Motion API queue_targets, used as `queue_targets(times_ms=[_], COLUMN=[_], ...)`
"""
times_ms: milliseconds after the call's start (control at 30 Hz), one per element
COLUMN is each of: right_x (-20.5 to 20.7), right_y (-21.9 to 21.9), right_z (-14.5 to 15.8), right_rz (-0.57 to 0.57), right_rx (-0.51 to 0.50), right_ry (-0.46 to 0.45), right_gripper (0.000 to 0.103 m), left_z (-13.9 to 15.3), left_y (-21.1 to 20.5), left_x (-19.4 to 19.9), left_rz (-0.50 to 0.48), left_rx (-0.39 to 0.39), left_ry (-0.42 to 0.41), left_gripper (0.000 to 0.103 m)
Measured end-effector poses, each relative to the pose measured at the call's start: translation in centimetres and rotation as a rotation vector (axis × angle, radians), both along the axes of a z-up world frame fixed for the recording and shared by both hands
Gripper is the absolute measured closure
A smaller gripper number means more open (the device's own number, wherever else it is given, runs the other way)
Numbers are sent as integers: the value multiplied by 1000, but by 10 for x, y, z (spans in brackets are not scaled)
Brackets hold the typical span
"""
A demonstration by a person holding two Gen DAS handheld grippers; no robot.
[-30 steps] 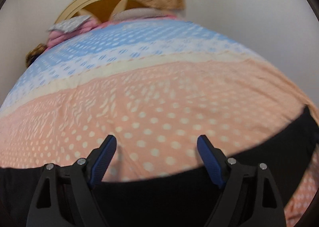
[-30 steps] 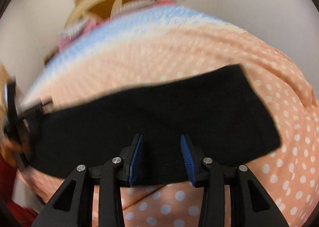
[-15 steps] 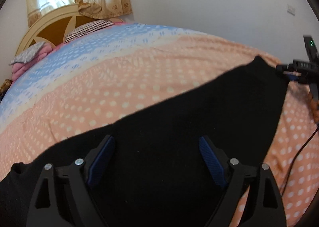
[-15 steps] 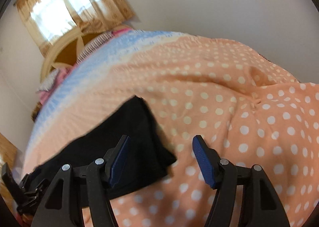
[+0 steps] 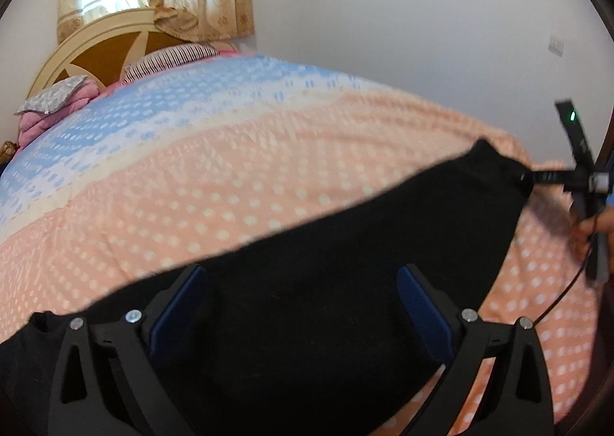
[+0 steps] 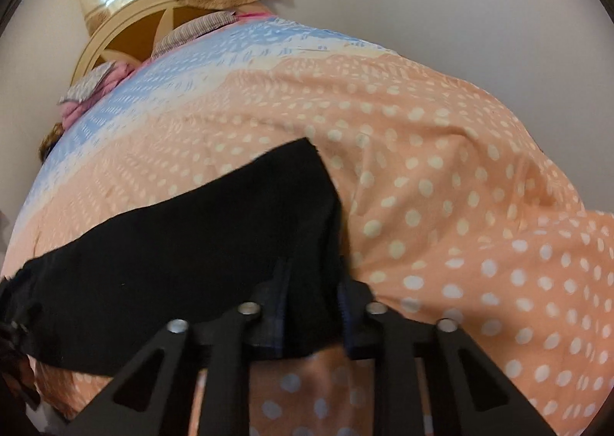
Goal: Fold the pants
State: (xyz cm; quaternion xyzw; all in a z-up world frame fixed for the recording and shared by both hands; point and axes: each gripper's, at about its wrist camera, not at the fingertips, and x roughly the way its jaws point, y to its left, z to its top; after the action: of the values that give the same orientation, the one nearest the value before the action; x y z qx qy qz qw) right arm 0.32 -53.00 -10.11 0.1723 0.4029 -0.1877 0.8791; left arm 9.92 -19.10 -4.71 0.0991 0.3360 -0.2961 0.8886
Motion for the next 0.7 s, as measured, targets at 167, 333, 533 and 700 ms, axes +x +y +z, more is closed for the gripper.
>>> queue_targets(times_ms=[167,333,533,700], right_x=[-14,-10,11,37], right_y=[29,109,182,254], right_z=[50,95,100,73], right_rz=[-17,136,295,449], right_rx=[-80,-251,-291,-240], right_ry=[-119,-188,-219,-211], right_gripper=[86,87,87,87], left_z=[26,30,18,13], left_y=[42,86,124,143], left_x=[6,19,27,27], left_rz=[64,166,241,260], left_rx=[-61,-92,-131,-137], left_ry=[-50,-48,0,4], left_gripper=[1,1,1,1])
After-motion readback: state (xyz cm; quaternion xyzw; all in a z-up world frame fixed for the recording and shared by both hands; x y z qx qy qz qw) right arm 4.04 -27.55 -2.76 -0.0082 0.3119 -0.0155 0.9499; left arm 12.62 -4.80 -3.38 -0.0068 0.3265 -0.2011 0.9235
